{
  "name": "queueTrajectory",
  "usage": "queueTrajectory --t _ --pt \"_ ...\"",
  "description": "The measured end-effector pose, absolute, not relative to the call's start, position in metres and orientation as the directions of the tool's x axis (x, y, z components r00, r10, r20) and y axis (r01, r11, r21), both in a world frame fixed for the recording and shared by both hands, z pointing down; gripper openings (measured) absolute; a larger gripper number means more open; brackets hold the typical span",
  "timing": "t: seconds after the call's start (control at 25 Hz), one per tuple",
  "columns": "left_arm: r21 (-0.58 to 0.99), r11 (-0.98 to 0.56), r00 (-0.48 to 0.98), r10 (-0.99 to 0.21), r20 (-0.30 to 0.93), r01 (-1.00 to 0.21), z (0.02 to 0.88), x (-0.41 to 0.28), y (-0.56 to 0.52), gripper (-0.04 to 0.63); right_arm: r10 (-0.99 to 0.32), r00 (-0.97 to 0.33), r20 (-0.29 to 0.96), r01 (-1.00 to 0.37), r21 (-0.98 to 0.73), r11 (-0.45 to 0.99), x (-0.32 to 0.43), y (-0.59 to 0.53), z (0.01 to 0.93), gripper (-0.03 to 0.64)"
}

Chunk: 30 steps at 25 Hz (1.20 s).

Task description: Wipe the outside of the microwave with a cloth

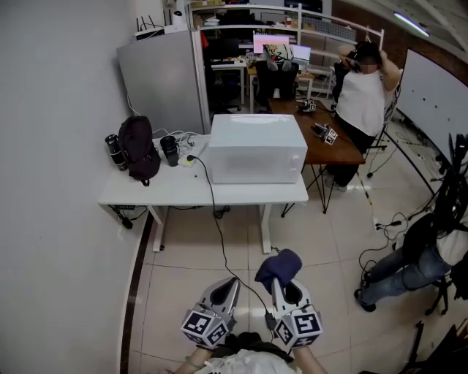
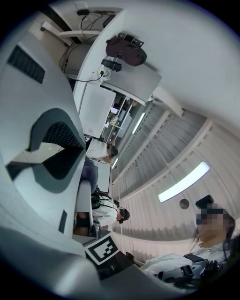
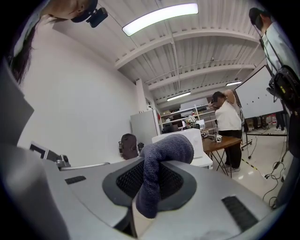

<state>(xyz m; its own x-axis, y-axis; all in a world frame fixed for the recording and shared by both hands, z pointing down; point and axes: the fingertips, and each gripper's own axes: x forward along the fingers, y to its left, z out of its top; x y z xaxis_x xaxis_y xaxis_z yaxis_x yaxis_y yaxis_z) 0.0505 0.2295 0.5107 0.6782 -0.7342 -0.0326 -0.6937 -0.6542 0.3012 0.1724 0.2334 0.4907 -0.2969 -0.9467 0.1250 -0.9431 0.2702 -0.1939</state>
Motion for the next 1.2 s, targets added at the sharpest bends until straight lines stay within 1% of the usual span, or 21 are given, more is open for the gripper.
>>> queueTrajectory --t 0.2,0.4,0.6,1.2 --pt "0.274 -0.675 0.694 -0.719 -0.039 -0.685 0.508 0.069 0.241 -0.014 -0.934 -0.334 0.130 -0.937 -0.159 0.312 0.165 0.244 0.501 0.067" --pt "0.272 -0.648 0.664 -0.746 -0.041 -0.711 0.511 0.071 0.236 -0.014 -0.943 -0.308 0.130 -0.946 -0.151 0.288 0.181 0.245 0.503 0.064" --pt "0.258 -0.651 0.666 -0.745 -0.037 -0.714 0.512 0.074 0.236 -0.014 -0.944 -0.296 0.146 -0.947 -0.176 0.269 0.191 0.245 0.513 0.063" --pt "0.247 -0.661 0.676 -0.736 -0.030 -0.709 0.508 0.082 0.240 -0.014 -0.937 -0.307 0.168 -0.941 -0.202 0.272 0.189 0.245 0.523 0.061"
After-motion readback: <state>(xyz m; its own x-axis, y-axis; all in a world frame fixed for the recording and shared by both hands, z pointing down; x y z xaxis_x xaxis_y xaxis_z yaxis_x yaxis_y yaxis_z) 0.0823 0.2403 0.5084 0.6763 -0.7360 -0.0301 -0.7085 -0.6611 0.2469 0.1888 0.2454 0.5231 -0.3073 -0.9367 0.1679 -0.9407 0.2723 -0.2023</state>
